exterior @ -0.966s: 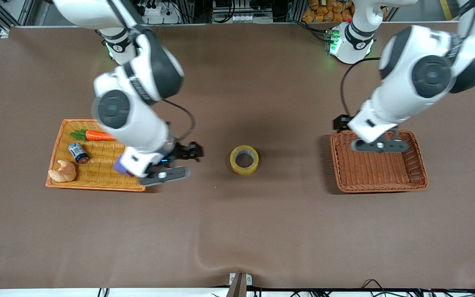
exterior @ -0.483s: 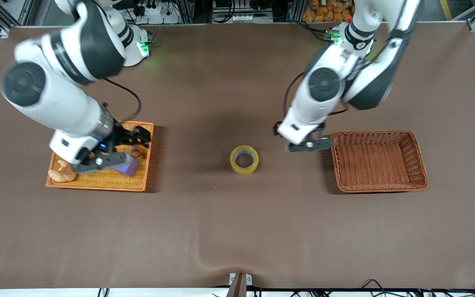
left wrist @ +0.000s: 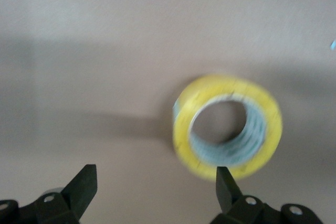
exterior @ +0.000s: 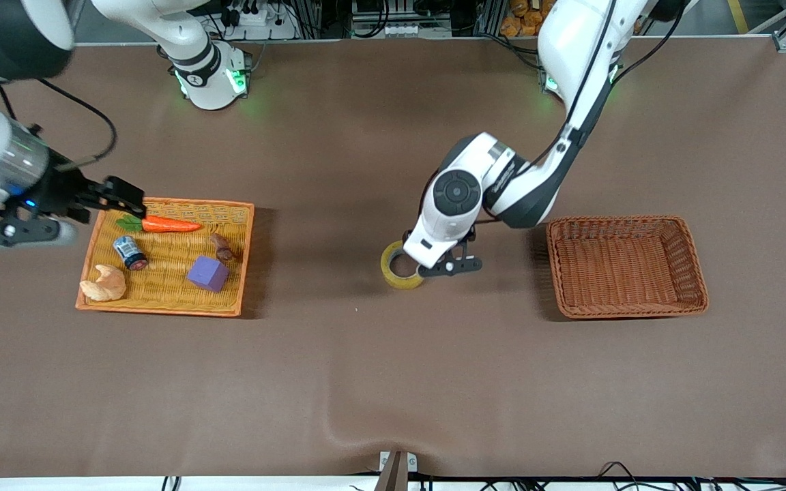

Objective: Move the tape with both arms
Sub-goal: 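Retract the right gripper while the left gripper grasps the tape roll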

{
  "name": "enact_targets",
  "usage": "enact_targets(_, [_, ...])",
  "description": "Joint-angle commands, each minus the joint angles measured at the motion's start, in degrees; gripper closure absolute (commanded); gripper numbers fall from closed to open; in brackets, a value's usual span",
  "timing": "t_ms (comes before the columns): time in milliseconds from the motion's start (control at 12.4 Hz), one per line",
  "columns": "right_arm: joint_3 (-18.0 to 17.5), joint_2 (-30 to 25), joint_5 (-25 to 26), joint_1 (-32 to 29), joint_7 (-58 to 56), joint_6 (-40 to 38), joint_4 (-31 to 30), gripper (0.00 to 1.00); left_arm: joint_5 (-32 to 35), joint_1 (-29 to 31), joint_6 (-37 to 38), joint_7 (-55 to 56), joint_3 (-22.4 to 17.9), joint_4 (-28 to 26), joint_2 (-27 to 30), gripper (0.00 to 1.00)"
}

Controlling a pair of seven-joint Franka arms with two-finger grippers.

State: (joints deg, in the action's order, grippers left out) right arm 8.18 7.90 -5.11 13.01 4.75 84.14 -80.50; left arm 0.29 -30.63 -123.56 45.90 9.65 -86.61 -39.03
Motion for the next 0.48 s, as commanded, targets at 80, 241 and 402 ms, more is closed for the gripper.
enact_targets(80, [-1.41,-6.83,3.6,-5.44,-2.79,-3.9,-1.41,0.0,-0.64,-0.31,-7.29,-0.64,-0.24,2.41,-4.38,0.0])
enact_targets(241, [-1.41,-7.81,3.36,-7.2,-6.58,-3.81,-1.41,0.0,-0.55,-0.39,-9.23,-0.64,-0.24,2.41,-5.88,0.0])
enact_targets(402, [-2.55,-7.81,2.65,-10.8,-7.47,-3.98,-1.41,0.0,-0.38,-1.01,-10.12,-0.64,-0.24,2.32,-6.76,0.0])
